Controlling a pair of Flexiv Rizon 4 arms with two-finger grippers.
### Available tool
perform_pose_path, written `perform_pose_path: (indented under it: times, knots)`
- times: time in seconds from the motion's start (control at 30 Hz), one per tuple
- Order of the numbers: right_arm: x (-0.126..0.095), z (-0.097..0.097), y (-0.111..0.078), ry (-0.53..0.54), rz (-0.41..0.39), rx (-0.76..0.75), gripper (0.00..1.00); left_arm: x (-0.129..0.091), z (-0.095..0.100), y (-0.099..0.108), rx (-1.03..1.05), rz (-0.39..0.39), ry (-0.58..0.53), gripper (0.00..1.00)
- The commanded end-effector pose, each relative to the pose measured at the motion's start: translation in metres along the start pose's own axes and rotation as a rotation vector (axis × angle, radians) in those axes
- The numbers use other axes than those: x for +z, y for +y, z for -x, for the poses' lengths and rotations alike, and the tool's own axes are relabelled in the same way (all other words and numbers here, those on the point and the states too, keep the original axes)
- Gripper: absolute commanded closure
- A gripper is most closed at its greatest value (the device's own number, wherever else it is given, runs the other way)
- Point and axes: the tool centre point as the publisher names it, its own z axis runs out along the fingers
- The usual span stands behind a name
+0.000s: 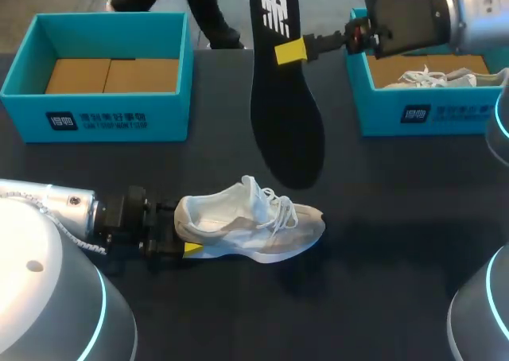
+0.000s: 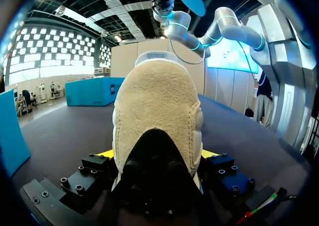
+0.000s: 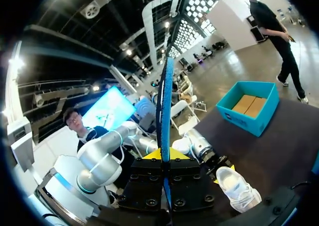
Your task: Take the shoe out of the shoebox, open the shoe tongue, remove and reinsert the insole, then place the shoe into the shoebox
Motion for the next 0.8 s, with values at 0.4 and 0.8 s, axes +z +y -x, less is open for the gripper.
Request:
perform_pose_path:
  times: [0.4, 0.8]
  knots:
    - [-0.009, -0.031, -0.027, -0.033, 0.029, 0.004, 1.00, 0.001, -0.001, -0.001, 0.000, 0.001, -0.002, 1.00]
    - [-0.006, -0.035, -0.035, -0.023, 0.045, 0.012, 1.00, 0.001, -0.001, -0.001, 0.000, 0.001, -0.002, 1.00]
